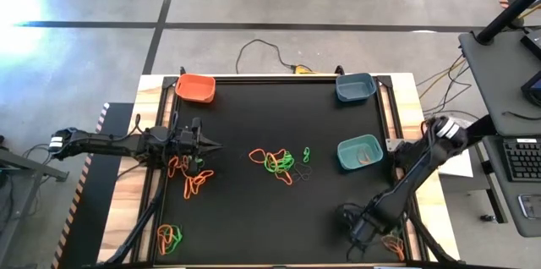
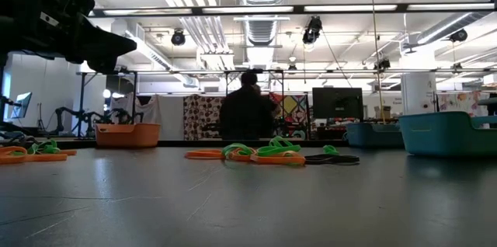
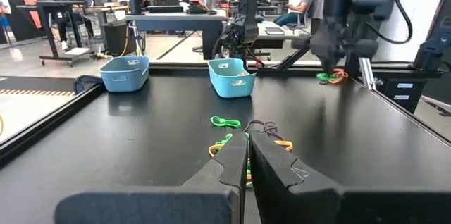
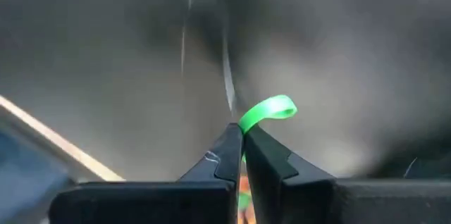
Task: Sort rubber bands into baskets
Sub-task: Put the green rubber band into the blue bin
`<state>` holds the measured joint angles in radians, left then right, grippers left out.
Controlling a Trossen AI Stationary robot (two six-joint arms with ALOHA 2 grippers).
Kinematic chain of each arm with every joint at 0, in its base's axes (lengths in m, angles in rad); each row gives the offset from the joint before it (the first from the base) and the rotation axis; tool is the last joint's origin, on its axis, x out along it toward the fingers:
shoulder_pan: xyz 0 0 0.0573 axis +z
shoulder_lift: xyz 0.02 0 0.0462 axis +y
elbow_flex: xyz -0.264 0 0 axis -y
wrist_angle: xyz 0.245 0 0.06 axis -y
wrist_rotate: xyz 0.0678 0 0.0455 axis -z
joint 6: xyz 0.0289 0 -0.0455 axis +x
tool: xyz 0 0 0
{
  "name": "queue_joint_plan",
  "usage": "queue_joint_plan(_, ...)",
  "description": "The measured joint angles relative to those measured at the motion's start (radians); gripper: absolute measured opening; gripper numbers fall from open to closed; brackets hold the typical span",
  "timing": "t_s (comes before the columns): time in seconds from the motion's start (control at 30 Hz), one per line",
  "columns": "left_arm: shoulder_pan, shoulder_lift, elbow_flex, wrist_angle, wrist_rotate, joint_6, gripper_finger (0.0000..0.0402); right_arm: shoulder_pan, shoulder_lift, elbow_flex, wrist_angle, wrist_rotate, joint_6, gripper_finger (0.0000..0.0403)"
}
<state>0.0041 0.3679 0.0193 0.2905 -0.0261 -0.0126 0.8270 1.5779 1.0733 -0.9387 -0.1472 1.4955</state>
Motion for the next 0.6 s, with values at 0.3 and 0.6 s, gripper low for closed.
queue_joint_plan(0.3, 0.0, 0.0, 0.0, 0.0, 0.0, 0.0, 0.0002, -0.293, -0.194, 0.0, -0.337, 0.417, -0.051, 0.0009)
queue_joint_plan(0.6, 0.0, 0.0, 0.0, 0.0, 0.0, 0.0, 0.0002, -0.894, -0.276, -0.005, -0.356, 0.581, -0.483, 0.0009)
